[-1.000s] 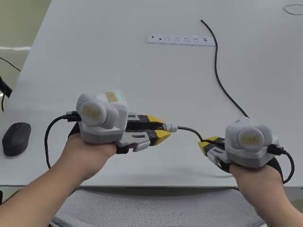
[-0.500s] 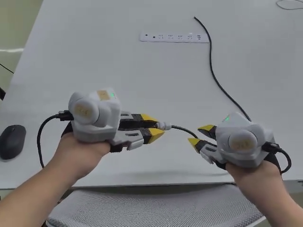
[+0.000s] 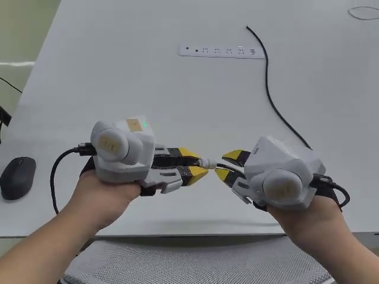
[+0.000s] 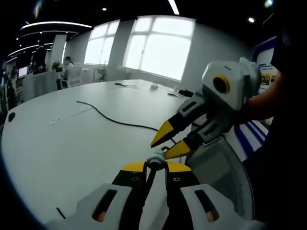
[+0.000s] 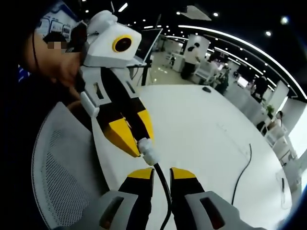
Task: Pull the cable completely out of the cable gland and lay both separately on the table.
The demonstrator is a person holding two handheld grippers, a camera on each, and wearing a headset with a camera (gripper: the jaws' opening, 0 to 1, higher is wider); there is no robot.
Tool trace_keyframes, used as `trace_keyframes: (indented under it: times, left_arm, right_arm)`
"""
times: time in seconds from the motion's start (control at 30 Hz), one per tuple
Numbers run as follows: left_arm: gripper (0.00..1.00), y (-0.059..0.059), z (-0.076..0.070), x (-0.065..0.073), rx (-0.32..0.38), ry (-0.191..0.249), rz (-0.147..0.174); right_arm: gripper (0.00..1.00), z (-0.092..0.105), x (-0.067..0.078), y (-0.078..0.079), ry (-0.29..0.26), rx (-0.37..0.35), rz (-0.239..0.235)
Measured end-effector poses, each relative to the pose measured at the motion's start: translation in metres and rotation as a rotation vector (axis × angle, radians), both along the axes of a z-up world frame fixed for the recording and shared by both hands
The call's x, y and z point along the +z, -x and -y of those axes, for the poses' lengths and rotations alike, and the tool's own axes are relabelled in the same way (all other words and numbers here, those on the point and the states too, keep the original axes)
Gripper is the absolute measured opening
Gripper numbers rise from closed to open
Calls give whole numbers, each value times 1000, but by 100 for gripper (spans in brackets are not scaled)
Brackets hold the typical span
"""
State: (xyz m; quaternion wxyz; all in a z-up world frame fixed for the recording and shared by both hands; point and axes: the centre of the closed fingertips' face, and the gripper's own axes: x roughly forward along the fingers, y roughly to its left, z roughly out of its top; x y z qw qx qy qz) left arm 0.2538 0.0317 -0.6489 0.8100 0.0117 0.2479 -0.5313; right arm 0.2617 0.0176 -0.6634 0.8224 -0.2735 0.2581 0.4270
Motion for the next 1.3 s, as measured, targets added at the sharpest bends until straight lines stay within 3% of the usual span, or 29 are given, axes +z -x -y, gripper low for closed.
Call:
trace_keyframes:
  times: [0.33, 1.0, 1.3]
  left_arm:
    - [15, 0, -3, -4, -2, -1, -5]
    - [15, -3, -4, -1, 7, 6, 18]
    - [15, -5, -2, -1, 15, 8, 15]
  right_arm:
    - [2, -4, -4, 2, 12, 8, -10]
    - [0, -1, -4, -2, -75, -93, -68]
    - [0, 14, -11, -6, -94, -163, -99]
